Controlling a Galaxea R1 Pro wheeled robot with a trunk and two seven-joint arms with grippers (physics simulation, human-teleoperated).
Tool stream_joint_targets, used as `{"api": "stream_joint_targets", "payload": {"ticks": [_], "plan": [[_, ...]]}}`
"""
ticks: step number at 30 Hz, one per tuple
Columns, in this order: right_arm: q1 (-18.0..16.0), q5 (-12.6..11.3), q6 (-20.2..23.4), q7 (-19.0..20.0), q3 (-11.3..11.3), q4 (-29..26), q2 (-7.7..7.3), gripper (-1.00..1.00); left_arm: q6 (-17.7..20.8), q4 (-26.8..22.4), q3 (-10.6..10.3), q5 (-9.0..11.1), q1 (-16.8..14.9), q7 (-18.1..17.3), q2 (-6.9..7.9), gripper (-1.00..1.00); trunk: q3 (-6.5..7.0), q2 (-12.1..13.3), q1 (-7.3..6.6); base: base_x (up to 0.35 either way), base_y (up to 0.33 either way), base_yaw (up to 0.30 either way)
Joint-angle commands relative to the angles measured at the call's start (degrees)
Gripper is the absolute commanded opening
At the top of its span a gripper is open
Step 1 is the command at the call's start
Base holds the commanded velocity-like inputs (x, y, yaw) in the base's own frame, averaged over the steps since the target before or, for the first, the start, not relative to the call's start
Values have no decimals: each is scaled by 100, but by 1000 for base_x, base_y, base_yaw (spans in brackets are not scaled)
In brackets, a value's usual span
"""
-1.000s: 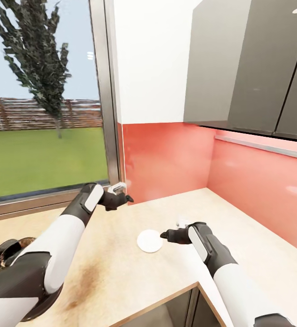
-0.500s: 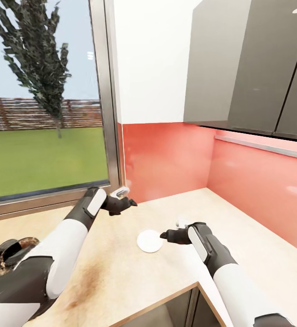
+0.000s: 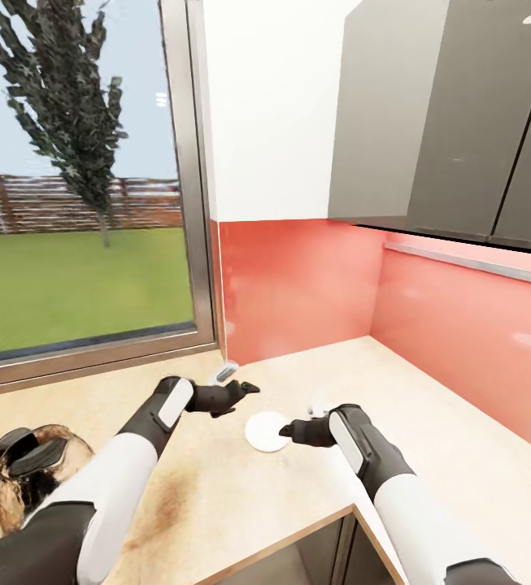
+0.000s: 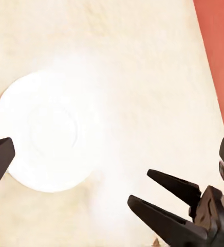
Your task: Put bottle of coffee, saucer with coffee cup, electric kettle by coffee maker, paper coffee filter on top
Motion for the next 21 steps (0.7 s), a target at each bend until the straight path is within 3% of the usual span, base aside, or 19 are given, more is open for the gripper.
{"api": "stream_joint_targets", "payload": {"ticks": [1,6,13,21], "plan": [[-1,53,19,504,0,35,-4,100,-316,-20,15,-20,134,-151,-4,100,-3,-5,2,0,0,0],[-1,80,-35,893,0,236,-9,100,-565,-11,9,-33,182,-190,-3,100,-3,-5,2,0,0,0],[-1,94,-339,954,-6,313,-18,100,-609,-67,0,-47,191,-222,0,100,-3,-5,2,0,0,0],[-1,104,-360,955,-6,381,-18,100,-620,-69,-1,-53,191,-220,14,100,-3,-5,2,24,0,0]]}}
